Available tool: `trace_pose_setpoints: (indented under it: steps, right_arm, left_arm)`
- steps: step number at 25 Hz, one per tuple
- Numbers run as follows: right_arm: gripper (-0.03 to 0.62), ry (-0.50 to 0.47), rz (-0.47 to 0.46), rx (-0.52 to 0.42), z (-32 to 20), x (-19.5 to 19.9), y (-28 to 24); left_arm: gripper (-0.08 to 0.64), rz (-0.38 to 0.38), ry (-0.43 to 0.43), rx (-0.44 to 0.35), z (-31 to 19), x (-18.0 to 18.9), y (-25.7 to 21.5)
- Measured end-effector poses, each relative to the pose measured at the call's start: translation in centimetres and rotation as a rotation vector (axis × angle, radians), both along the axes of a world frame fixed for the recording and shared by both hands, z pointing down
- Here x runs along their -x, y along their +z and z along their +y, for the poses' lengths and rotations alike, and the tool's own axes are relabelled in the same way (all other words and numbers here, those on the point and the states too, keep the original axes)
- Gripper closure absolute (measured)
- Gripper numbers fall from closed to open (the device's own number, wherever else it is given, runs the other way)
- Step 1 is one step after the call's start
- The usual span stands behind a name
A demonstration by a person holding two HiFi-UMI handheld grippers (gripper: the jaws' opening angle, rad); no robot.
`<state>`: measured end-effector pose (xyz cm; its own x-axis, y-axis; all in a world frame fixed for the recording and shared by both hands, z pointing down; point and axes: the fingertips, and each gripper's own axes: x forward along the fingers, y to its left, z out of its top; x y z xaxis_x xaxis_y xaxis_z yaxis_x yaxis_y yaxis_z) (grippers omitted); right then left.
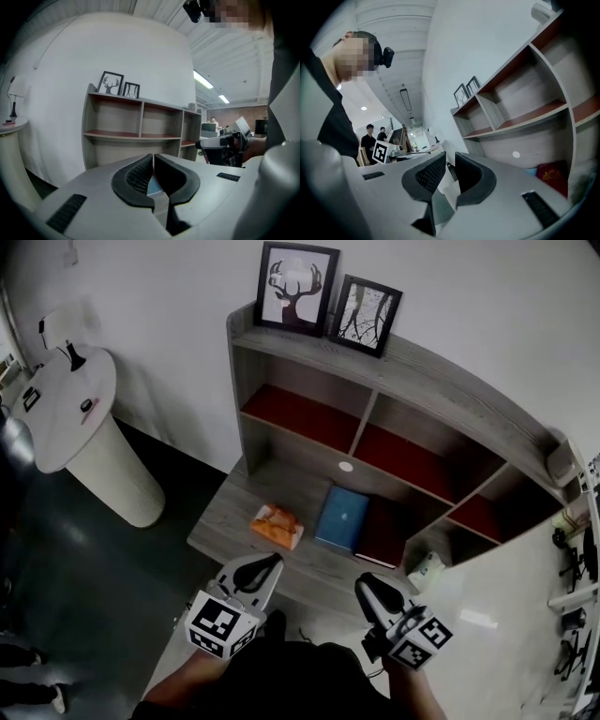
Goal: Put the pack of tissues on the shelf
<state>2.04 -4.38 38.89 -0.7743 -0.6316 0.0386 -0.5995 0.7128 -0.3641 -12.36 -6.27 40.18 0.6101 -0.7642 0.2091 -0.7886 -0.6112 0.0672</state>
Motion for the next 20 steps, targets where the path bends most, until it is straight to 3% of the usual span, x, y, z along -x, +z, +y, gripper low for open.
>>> trace_pose_setpoints:
  steps: [8, 14, 20]
  right_arm:
    - [0.571, -0.006, 0.063, 0.062, -3.7, 1.3, 1.7]
    - [0.571, -0.048, 0.049, 0.093, -7.0, 1.3, 3.5]
    - [0.569, -0.111, 0.125, 0.107, -9.5, 3.1, 6.5]
  left_arm:
    - [0.537, 0.018, -0.007, 0.028, -4.6, 1.1, 0.3]
    - [0.537, 0.043, -0.063, 0.055, -7.1, 0.2, 1.5]
    - [0.537, 0.049, -0.093, 0.078, -8.9, 0.8, 3.2]
